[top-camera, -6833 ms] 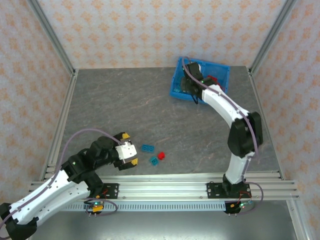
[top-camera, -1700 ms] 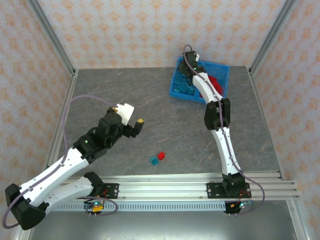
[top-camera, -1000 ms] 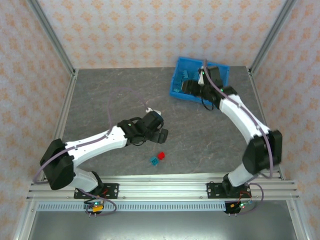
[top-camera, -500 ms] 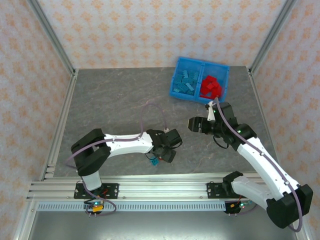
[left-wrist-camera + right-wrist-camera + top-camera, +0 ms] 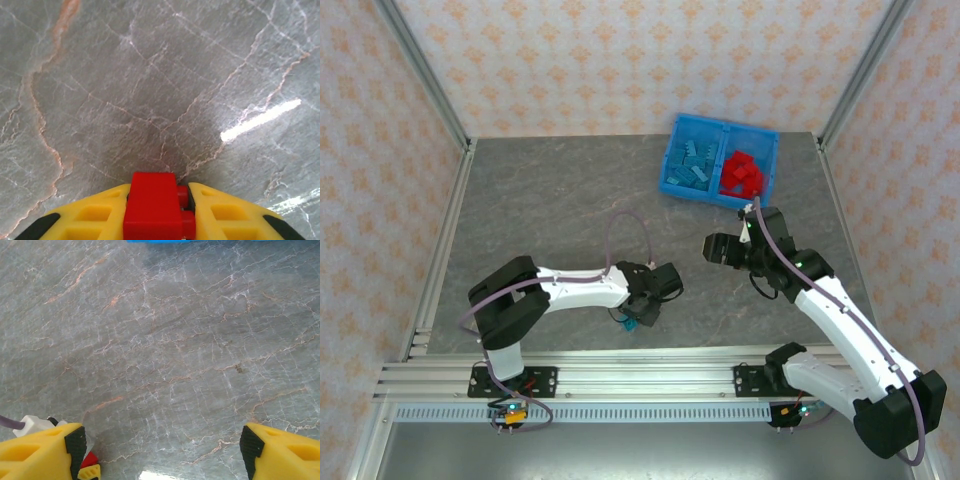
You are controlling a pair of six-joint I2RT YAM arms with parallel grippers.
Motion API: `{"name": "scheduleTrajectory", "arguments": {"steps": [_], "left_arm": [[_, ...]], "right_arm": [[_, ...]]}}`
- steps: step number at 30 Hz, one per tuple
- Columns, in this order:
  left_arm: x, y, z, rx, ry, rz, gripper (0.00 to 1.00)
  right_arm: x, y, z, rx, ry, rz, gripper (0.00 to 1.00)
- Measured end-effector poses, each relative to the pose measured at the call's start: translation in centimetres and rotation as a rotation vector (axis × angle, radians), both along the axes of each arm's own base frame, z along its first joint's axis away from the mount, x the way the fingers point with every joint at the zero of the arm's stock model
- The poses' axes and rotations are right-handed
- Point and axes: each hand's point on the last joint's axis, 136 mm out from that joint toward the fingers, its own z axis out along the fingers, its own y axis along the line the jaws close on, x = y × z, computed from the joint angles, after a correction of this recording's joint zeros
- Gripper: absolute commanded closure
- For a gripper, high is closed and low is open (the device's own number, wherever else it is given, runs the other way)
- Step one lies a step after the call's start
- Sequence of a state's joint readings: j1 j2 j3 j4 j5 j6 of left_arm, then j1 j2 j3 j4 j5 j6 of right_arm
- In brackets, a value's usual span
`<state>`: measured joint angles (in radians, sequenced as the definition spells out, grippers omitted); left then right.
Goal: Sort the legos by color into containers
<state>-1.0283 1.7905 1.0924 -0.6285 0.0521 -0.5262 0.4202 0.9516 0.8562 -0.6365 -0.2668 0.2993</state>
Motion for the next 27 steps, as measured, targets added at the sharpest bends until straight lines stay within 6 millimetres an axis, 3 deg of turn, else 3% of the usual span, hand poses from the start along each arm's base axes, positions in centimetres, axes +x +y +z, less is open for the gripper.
{"name": "scheduleTrajectory", "arguments": {"steps": [8,13,18,21,23,27], "left_arm": [[0.6,-0.9,0.8,-0.041,-0.043,0.004,0.85],[3.2,-3.9,4.0,-0.126,-0.141,-0.008,0.85],[7.9,-9.5,10.6,-0.317,-0.294,-0.017,0.85],[11.7,-13.0,14.3,-0.407,-0.397,-0.017,0.85],[14.2,-15.0,16.0,-0.448,-0.462,-0.024,0.87],[18.8,-18.4,17.7,-0.478,-0.570,-0.048,0.88]], "right_arm": [[-3.1,1.4,-1.3,0.056,0.136,0.102,0.18],[-5.5,1.2,-0.6,0.089,0.161,0.132,0.18],[-6.8,0.5,2.0,0.131,0.073,0.119,0.18],[-6.8,-1.1,3.5,0.112,-0.007,0.044,0.18],[-6.9,-2.8,4.6,0.099,-0.081,-0.032,0.15],[-7.5,-5.4,6.9,0.107,-0.219,-0.147,0.14]]}}
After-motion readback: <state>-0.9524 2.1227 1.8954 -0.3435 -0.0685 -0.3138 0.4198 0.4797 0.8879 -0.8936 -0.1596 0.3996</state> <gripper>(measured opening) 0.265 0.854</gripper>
